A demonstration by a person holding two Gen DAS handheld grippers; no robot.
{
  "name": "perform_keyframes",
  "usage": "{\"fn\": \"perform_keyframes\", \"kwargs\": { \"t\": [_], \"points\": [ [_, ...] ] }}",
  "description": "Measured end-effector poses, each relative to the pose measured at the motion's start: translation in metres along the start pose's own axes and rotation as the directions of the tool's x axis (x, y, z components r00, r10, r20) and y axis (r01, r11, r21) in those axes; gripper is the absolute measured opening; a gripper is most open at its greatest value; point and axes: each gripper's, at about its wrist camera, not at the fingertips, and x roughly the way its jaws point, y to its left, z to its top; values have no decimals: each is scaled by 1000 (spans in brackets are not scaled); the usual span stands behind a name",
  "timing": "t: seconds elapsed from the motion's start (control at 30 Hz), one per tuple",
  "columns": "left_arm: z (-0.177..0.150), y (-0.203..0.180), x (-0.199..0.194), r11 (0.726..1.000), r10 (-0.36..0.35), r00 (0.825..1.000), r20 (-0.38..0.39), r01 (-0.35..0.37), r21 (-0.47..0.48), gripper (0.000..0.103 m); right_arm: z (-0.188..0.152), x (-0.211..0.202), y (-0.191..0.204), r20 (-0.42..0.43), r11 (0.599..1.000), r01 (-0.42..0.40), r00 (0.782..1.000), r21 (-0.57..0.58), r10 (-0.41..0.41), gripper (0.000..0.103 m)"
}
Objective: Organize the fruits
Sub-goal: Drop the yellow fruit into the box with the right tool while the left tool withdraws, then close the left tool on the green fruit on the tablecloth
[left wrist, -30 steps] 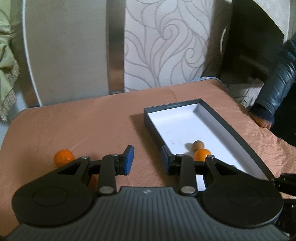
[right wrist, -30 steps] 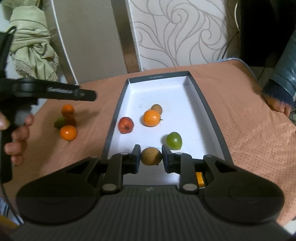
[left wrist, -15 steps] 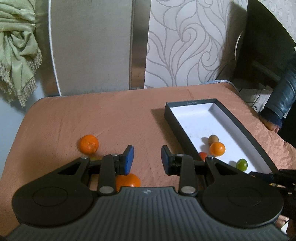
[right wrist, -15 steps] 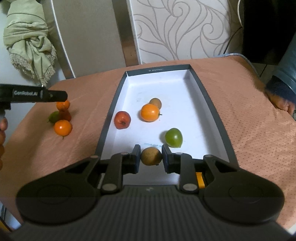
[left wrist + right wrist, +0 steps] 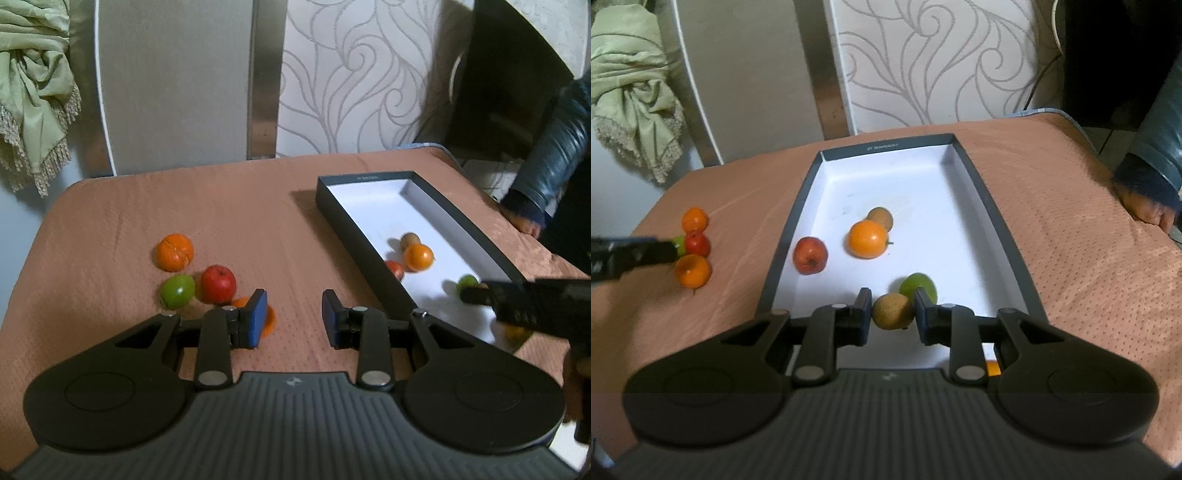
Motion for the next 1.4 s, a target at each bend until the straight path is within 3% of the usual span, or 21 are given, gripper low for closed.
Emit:
{"fn": "perform_keyframes", "kwargs": {
  "t": [0.57,0.63,0.8,1.03,1.4],
  "points": [
    [-24,26,-11,1000,-2,1000,-16,2,-3,38,0,-4,2,34,997,68,997,26,-69,29],
    [-25,29,-12,1000,-3,1000,-16,3,-4,38,0,-6,4,48,997,78,996,28,-79,46],
    [-25,32,-13,1000,-1,1000,-17,1,-4,38,1,-15,11,89,996,87,992,21,-88,48],
    [-25,50,-14,1000,19,1000,-12,-19,-15,38,6,-31,38,135,999,44,990,-27,-40,48],
    [-21,76,-9,999,38,999,-7,-38,-21,38,3,-38,92,120,994,-57,990,-97,68,48]
  ]
}}
